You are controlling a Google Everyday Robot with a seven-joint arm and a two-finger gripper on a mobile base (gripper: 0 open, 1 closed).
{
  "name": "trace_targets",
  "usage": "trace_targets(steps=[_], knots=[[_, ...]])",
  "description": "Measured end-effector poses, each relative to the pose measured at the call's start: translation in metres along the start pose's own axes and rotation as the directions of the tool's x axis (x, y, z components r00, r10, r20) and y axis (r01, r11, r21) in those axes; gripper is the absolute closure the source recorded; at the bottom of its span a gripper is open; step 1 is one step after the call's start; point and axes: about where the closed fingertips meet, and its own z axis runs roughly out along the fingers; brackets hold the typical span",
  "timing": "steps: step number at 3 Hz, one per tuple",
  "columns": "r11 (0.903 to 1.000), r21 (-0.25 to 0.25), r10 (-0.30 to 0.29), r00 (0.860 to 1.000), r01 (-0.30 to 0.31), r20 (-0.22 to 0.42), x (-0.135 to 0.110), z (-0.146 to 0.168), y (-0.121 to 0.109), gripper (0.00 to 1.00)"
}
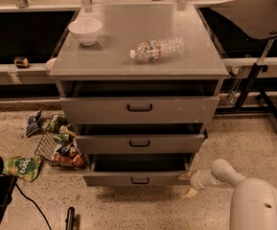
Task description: Close bottom drawer
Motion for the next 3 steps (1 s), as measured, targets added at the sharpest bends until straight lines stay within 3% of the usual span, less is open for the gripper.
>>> trace_targets(steps=[1,2,3], knots=[[0.9977,0.062,0.025,1.0,-0.026,0.002,0.015,-0.014,-0.024,0.16],[0.9971,0.07,0.029,1.0,-0.029,0.004,0.017,-0.016,-0.026,0.0],[0.9918,0.117,0.047,0.998,-0.051,0.034,0.028,-0.031,-0.04,0.0]])
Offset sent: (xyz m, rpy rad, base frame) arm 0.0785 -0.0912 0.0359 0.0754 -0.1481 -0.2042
